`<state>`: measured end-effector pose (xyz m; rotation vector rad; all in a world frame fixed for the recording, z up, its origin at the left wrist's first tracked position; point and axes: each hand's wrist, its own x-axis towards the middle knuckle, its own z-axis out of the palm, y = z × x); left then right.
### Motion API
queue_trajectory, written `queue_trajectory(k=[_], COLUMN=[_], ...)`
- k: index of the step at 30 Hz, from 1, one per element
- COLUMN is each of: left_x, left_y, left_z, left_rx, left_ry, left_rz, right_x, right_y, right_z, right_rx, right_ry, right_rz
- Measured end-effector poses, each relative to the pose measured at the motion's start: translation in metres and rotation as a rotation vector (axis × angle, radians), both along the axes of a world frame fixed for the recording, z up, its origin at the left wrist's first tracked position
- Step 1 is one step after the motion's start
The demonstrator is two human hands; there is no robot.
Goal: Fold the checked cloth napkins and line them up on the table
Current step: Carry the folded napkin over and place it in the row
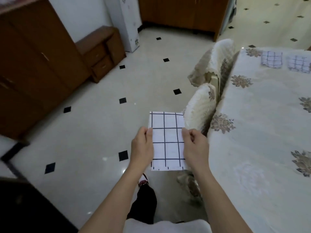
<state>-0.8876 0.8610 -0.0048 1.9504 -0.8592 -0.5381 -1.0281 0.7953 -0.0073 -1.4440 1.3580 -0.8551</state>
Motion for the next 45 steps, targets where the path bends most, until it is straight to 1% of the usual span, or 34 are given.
queue_trajectory(k=[4, 7, 11, 13, 20, 25, 31, 36, 39, 45], left_x=[0.046, 0.081, 0.136, 0.168, 0.301, 0.360, 0.398, 0.425, 0.439, 0.453], left_y=[0.019, 0.023, 0.008, -0.010, -0.095, -0.149, -0.222, -0.296, -0.356, -0.504], left_z=[-0.005, -0.014, -0.031, -0.039, -0.040, -0.033, -0.037, -0.045, -0.047, -0.046], left_rx=[-0.008, -0.004, 0.006, 0.001, -0.002, 0.011, 0.016, 0.030, 0.032, 0.039], left_ry=[0.010, 0.039, 0.084, 0.098, 0.105, 0.128, 0.143, 0.096, 0.078, 0.045], left_rz=[0.110, 0.160, 0.188, 0.181, 0.112, 0.041, -0.031, -0.077, -0.101, -0.128], right_x=[0.053, 0.093, 0.149, 0.183, 0.306, 0.361, 0.393, 0.418, 0.430, 0.441], right_y=[0.004, 0.000, -0.018, -0.036, -0.114, -0.161, -0.225, -0.292, -0.347, -0.490], right_z=[-0.005, -0.014, -0.026, -0.035, -0.037, -0.030, -0.037, -0.049, -0.053, -0.051], right_rx=[-0.012, -0.003, -0.006, 0.023, 0.088, 0.082, 0.090, 0.135, 0.152, 0.099], right_ry=[0.027, 0.025, 0.006, -0.016, -0.014, 0.016, 0.033, 0.011, -0.015, -0.012], right_rz=[0.107, 0.140, 0.163, 0.159, 0.110, 0.045, -0.021, -0.097, -0.120, -0.130])
